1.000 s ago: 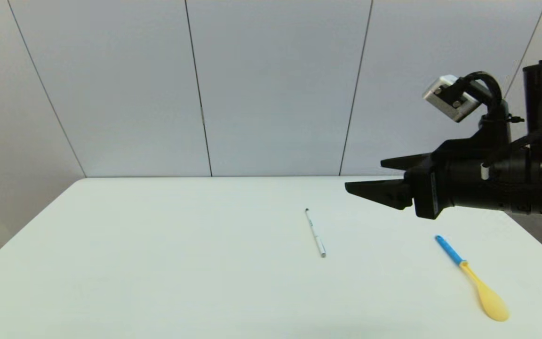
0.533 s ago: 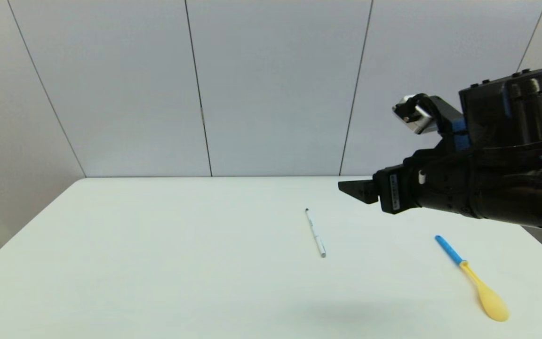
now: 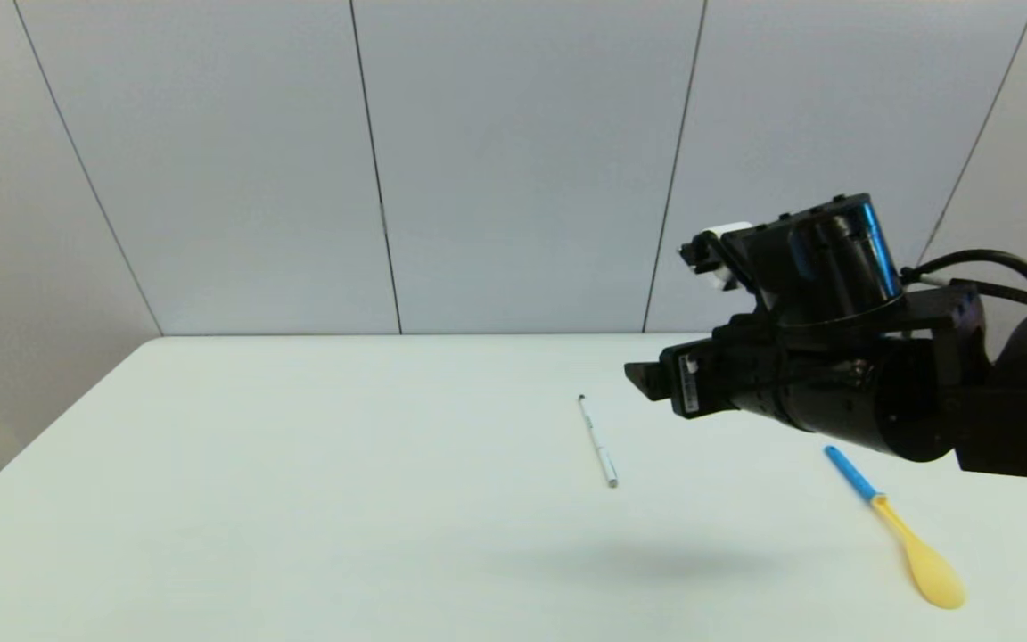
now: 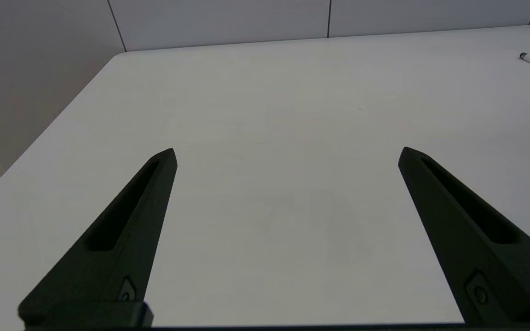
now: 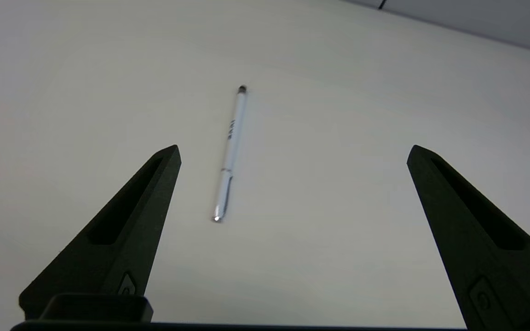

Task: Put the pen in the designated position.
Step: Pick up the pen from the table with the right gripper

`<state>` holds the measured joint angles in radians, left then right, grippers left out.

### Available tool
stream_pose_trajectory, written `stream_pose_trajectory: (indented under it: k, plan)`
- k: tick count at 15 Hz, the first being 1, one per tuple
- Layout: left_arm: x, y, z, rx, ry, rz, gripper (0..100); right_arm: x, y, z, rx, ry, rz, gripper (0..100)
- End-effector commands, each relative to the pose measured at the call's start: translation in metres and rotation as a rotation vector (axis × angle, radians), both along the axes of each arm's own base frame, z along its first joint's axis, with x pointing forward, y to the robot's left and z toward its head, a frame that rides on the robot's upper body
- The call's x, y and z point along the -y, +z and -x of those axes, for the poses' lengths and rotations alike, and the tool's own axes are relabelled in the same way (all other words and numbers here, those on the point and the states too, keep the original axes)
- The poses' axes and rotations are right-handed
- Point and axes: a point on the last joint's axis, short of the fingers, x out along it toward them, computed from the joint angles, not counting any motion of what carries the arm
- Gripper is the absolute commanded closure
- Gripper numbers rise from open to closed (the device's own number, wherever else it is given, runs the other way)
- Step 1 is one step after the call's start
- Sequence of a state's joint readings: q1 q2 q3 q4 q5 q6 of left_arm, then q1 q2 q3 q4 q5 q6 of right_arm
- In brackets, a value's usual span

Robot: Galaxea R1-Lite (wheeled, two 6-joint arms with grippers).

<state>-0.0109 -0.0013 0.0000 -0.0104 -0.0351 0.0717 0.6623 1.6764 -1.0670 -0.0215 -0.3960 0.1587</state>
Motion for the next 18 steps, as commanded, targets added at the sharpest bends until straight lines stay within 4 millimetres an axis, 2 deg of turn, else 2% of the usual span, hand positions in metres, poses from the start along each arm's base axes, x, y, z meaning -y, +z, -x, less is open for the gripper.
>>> stream_pose_trajectory:
  k: [1,4,8,14,18]
  plan:
    - [0.000,-0.003,-0.001,-0.012,0.000,-0.001,0,-0.020,-0.022,0.001,-0.066,0.029,0.020,0]
    - [0.000,-0.003,-0.001,-0.012,0.000,-0.001,0,-0.028,-0.030,-0.001,-0.104,0.072,0.008,0]
    - [0.000,-0.003,-0.001,-0.012,0.000,-0.001,0,-0.043,-0.037,-0.017,-0.143,0.141,-0.031,0]
    - [0.000,-0.003,-0.001,-0.012,0.000,-0.001,0,-0.060,-0.078,-0.047,-0.149,0.069,-0.052,0]
    - [0.000,-0.003,-0.001,-0.012,0.000,-0.001,0,-0.063,-0.089,-0.072,-0.130,-0.029,-0.064,0]
